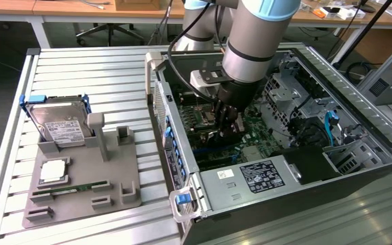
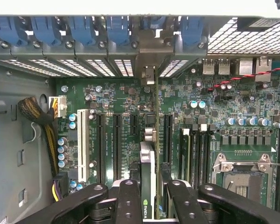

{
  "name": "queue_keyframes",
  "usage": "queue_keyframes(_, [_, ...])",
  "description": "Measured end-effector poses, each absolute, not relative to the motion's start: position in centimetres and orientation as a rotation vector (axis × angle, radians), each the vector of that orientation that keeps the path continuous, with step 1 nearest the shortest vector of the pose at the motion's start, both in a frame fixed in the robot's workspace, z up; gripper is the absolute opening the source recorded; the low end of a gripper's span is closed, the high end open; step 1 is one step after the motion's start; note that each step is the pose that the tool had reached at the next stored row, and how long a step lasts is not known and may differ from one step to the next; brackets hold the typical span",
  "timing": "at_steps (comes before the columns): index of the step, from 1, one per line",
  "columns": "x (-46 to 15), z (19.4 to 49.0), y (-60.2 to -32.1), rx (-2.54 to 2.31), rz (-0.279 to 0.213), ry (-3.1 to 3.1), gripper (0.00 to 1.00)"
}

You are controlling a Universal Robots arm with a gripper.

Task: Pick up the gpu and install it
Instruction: 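Insert the gpu into the slot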

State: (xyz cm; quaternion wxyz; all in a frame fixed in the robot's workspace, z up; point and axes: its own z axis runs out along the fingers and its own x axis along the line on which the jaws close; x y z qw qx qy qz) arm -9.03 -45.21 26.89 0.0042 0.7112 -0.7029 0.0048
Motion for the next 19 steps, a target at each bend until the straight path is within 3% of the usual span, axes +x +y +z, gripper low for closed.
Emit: queue_keyframes(19, [-8.77,26.56,-45.22,2.225,0.006,-2.198,0.27])
